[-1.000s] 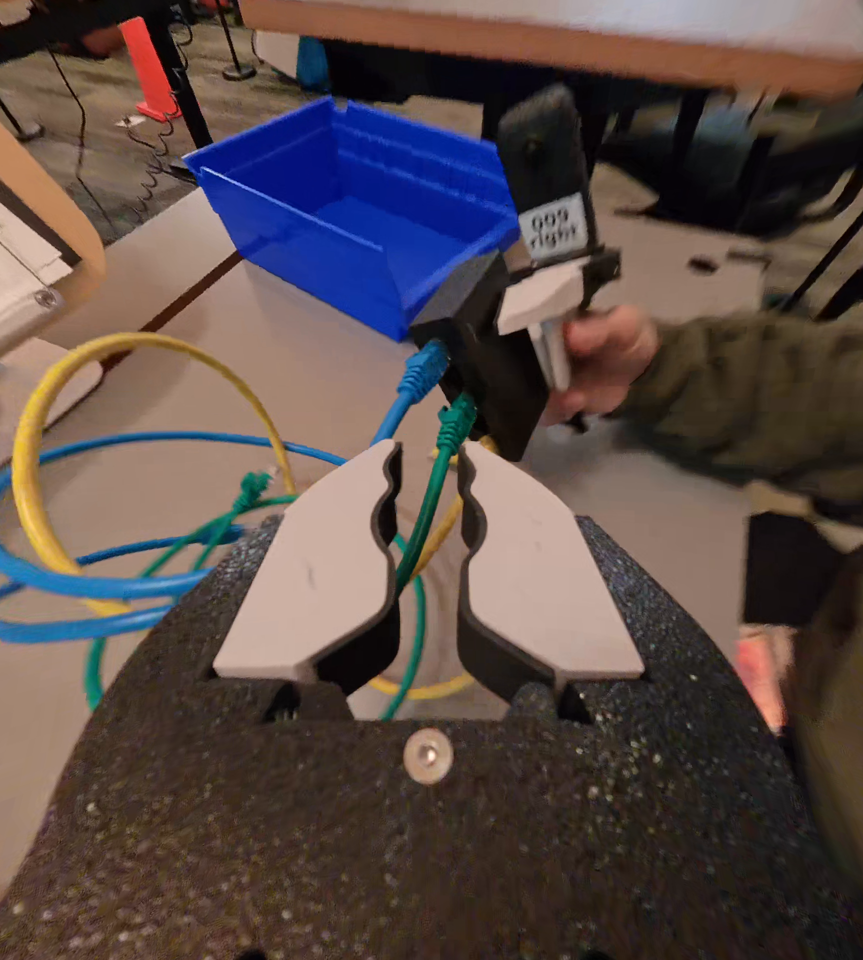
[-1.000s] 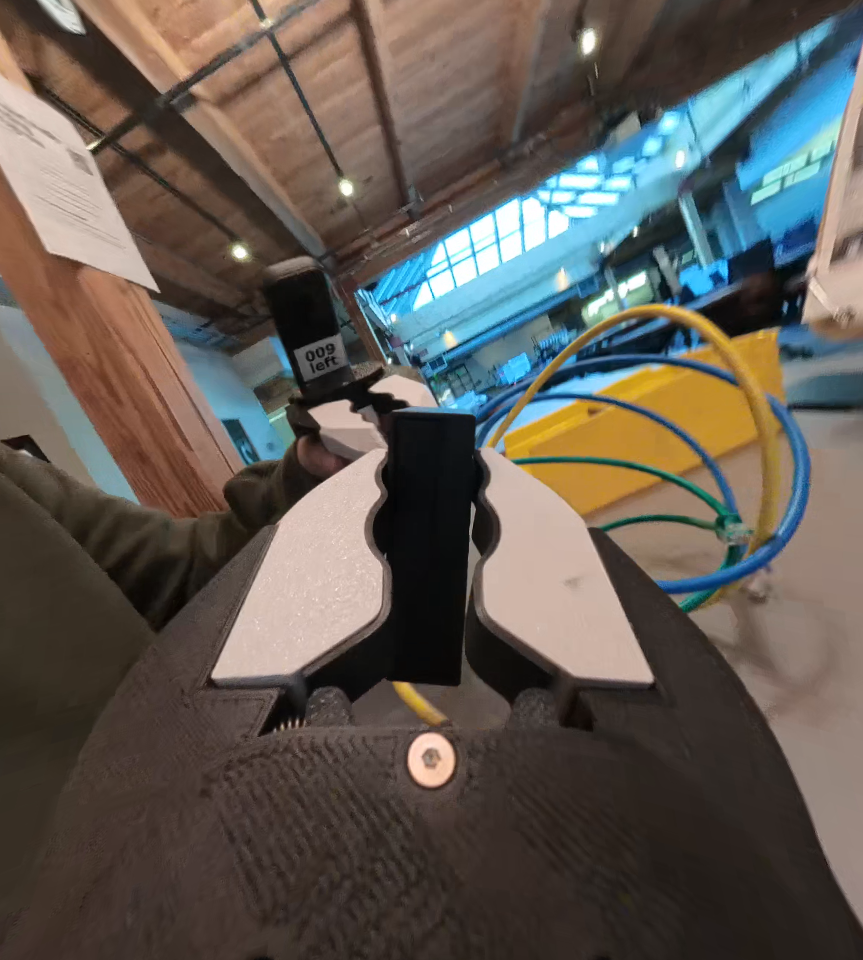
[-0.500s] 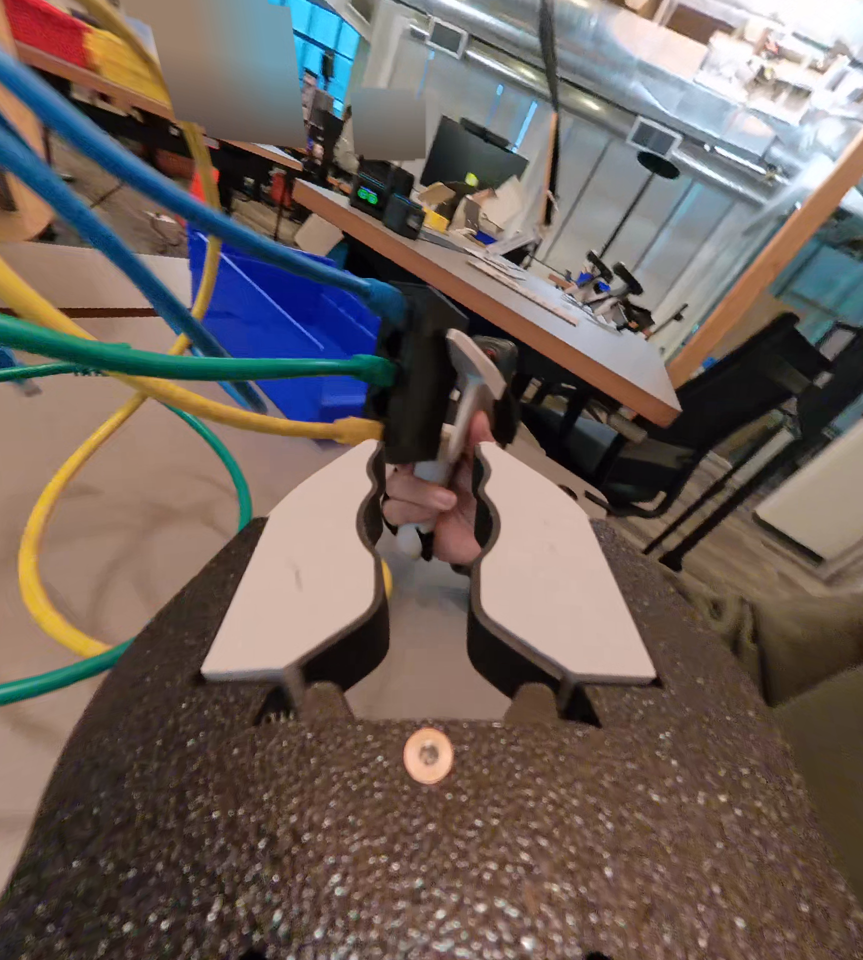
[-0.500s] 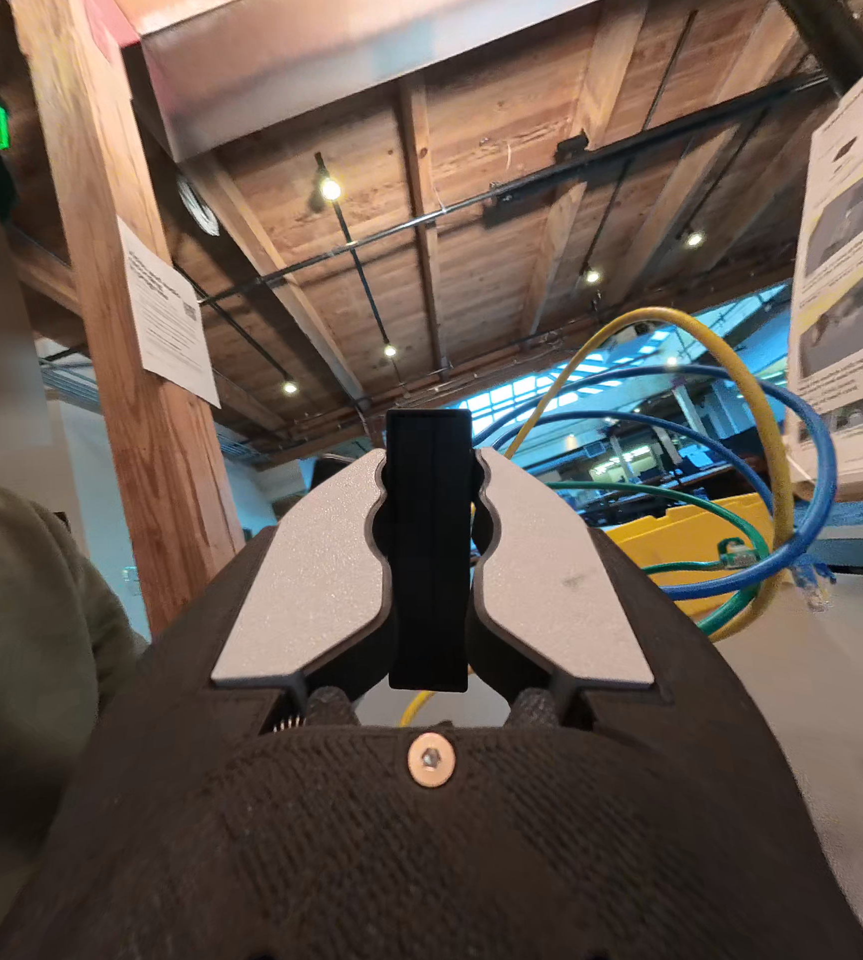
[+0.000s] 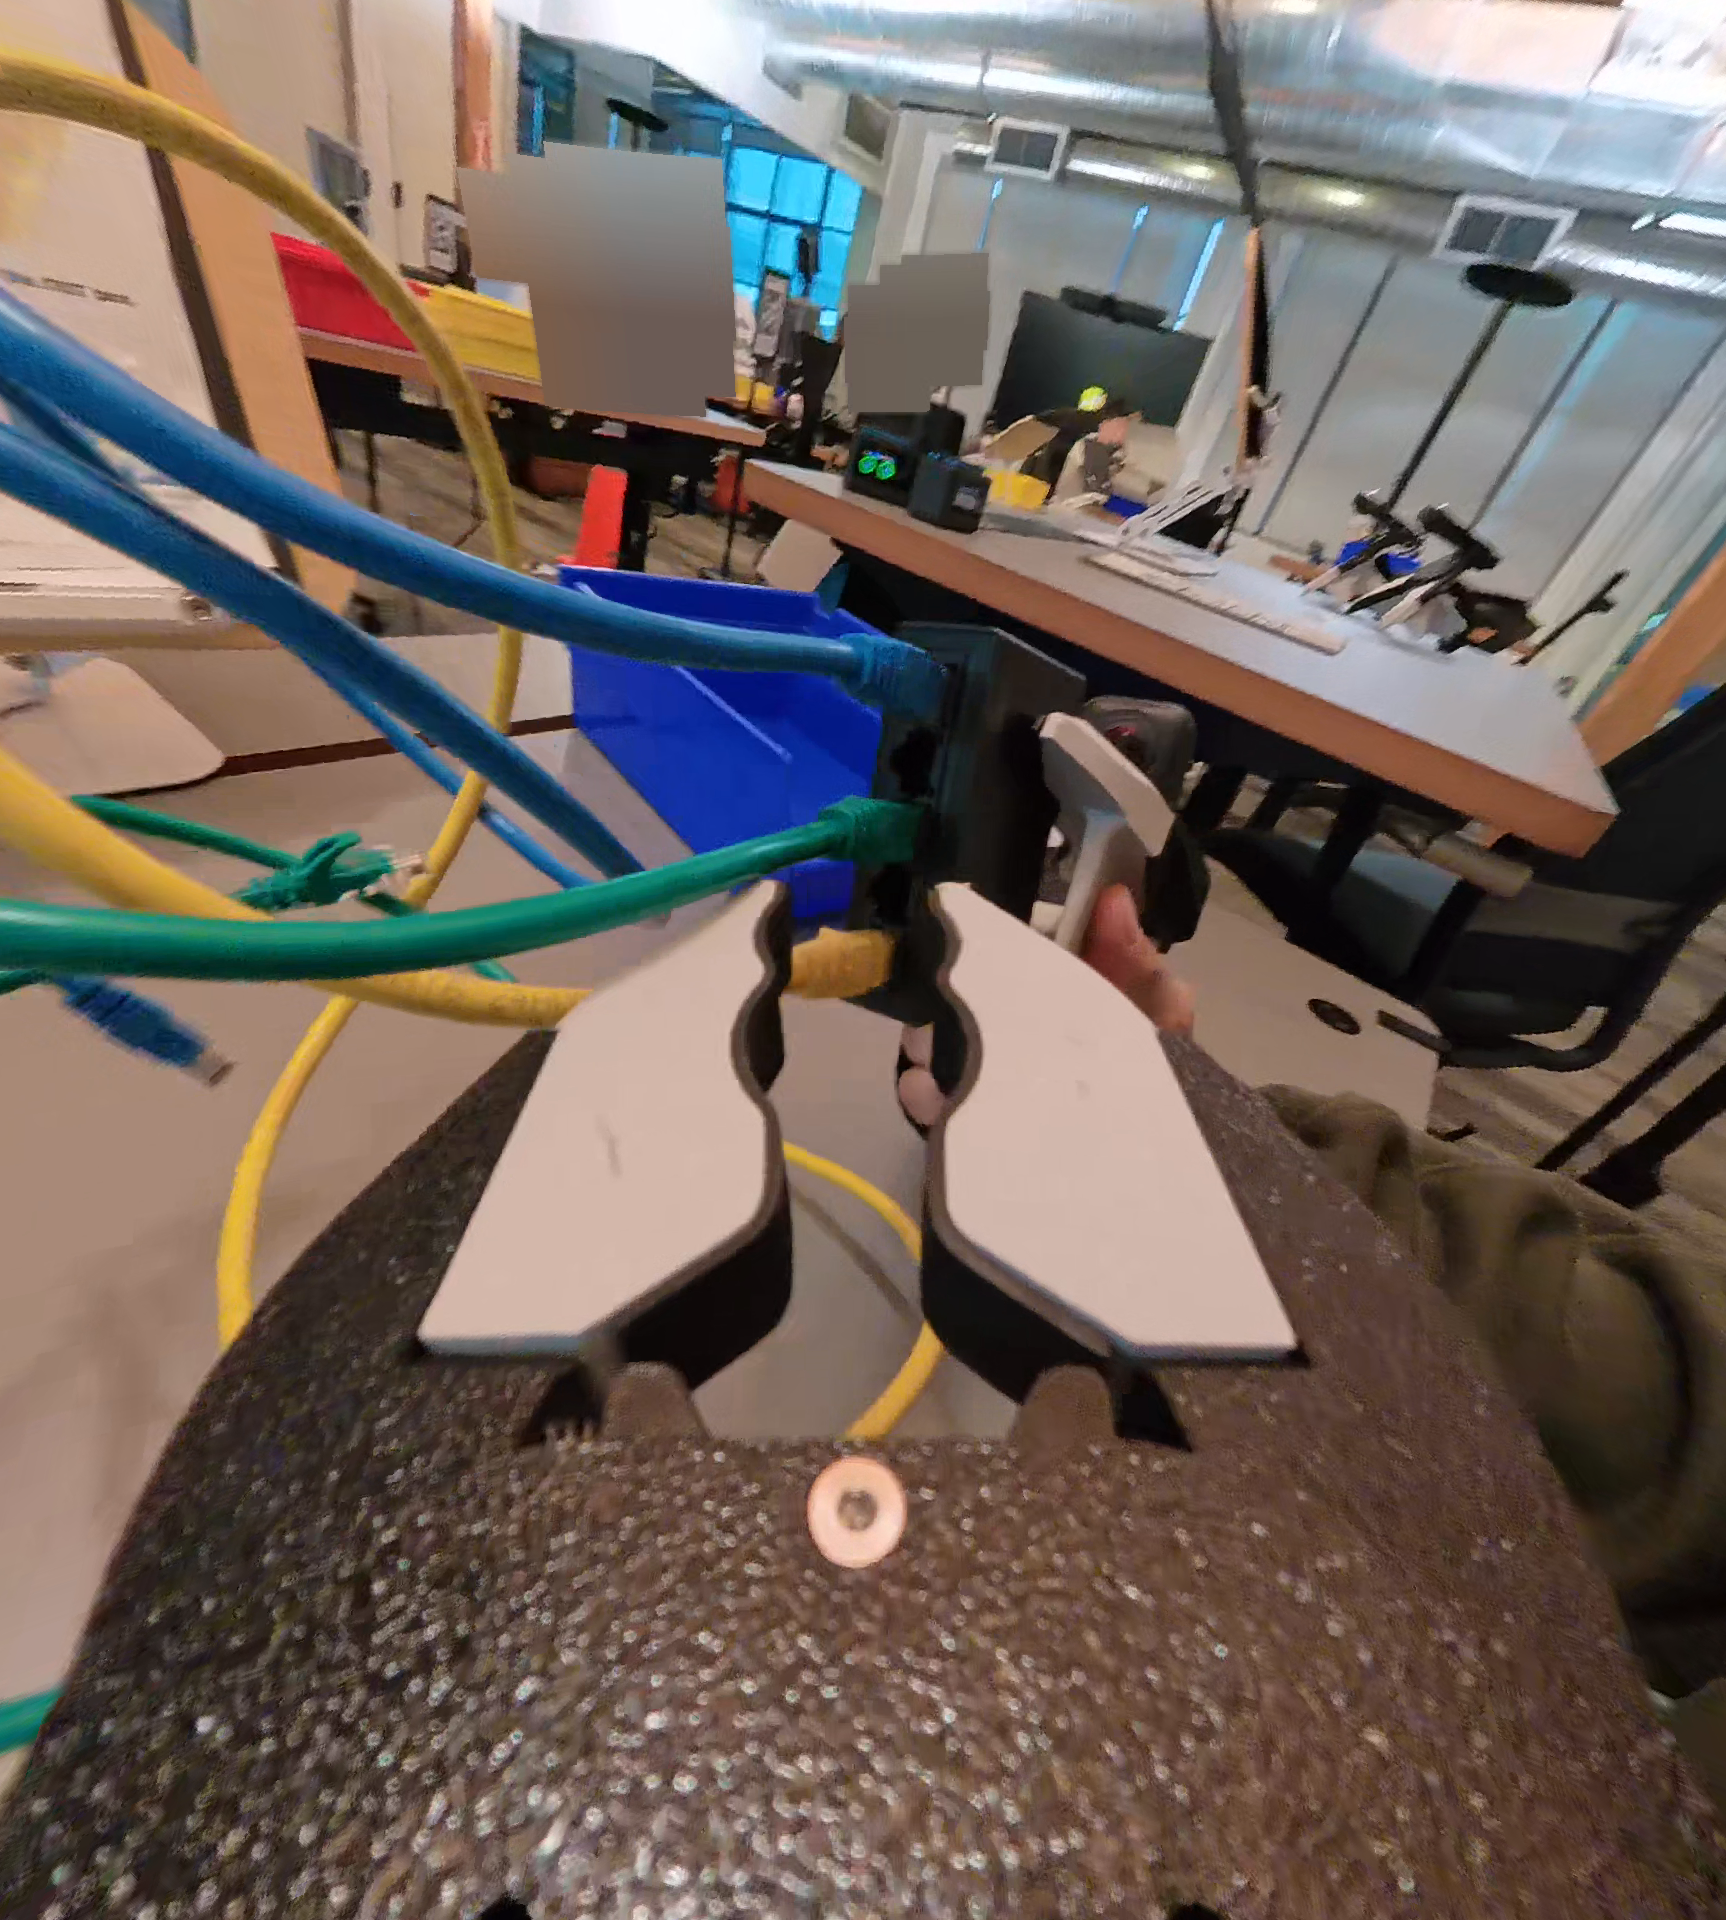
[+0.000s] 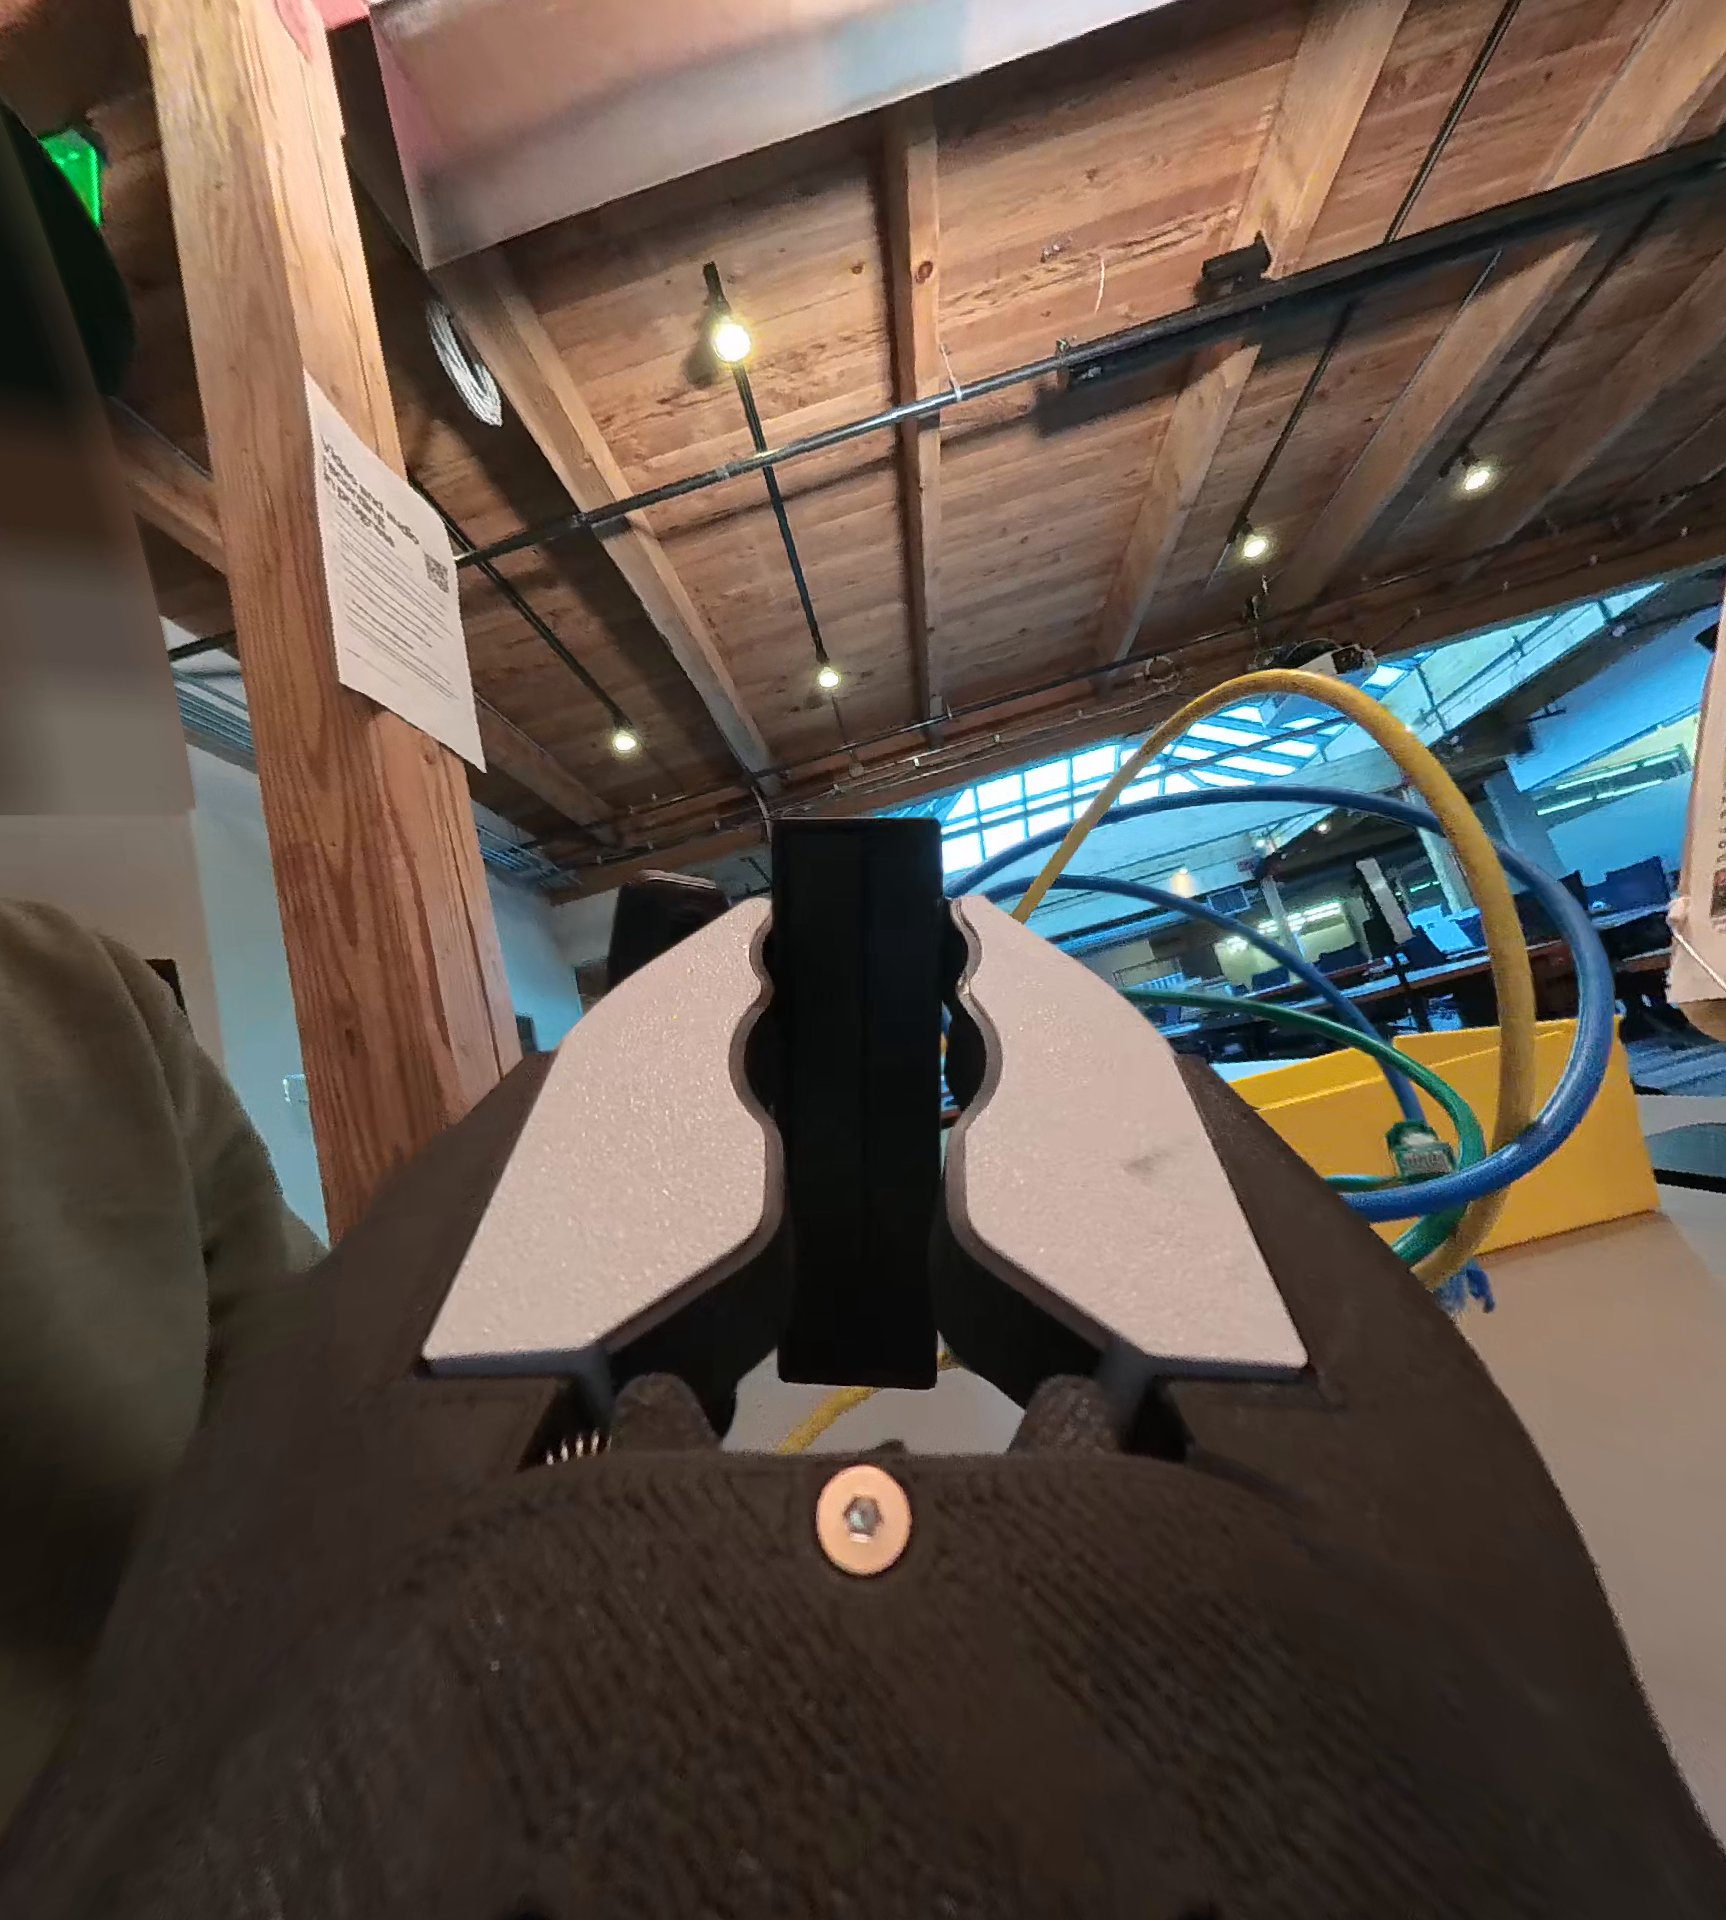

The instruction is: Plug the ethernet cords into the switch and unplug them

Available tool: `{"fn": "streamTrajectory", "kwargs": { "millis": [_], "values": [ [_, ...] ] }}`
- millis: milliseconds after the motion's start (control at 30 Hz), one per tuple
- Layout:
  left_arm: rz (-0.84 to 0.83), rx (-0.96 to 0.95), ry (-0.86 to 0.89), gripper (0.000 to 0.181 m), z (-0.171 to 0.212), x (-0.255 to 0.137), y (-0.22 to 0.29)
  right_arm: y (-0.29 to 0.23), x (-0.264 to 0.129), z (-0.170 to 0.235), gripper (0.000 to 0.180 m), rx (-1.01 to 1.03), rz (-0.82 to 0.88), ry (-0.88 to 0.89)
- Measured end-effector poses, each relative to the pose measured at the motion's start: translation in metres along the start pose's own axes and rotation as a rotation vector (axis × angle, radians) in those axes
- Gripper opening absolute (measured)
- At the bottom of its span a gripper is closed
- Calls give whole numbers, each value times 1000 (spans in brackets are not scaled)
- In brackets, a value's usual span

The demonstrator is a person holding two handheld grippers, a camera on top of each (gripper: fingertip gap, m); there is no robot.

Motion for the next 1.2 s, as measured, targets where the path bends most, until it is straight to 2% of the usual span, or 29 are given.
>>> {"fn": "streamTrajectory", "kwargs": {
  "millis": [233, 367, 467, 500, 567, 700, 800, 900, 1200],
  "values": [
    [80, -78, 28, 21, -4, 0, -3, -3, 0, -2, 29, 0, -48, 4],
    [79, -83, 45, 13, -4, 0, -4, -4, 0, -2, 29, -8, -56, -10],
    [161, -194, 14, 29, -4, -2, 1, -3, 0, -4, 29, -18, -22, -12],
    [190, -186, -10, 28, -4, -4, 5, -2, -1, -4, 29, -20, -10, -17],
    [183, -87, -53, 28, -7, -9, 12, -1, -3, -4, 29, -30, 9, -28],
    [36, 224, -104, 20, -29, -18, 10, -3, 0, 0, 29, -17, -49, -65],
    [32, 362, -266, 9, -31, -15, 5, -7, 6, 4, 29, -30, -80, -106],
    [76, 397, -367, 7, -28, -11, 6, -8, 6, 5, 29, -28, -92, -127],
    [6, 455, -396, 14, -30, -8, 6, -5, 4, 6, 29, -38, -63, -142]
  ]
}}
Point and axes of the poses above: each gripper's, where its closed fingertips meet, x out along the fingers, z out of its underside, y = z × x across the jaws, the point moved 9 cm from there along -x, back along the fingers, and after that the axes turned 4 degrees about -z, right-handed, at the moved point
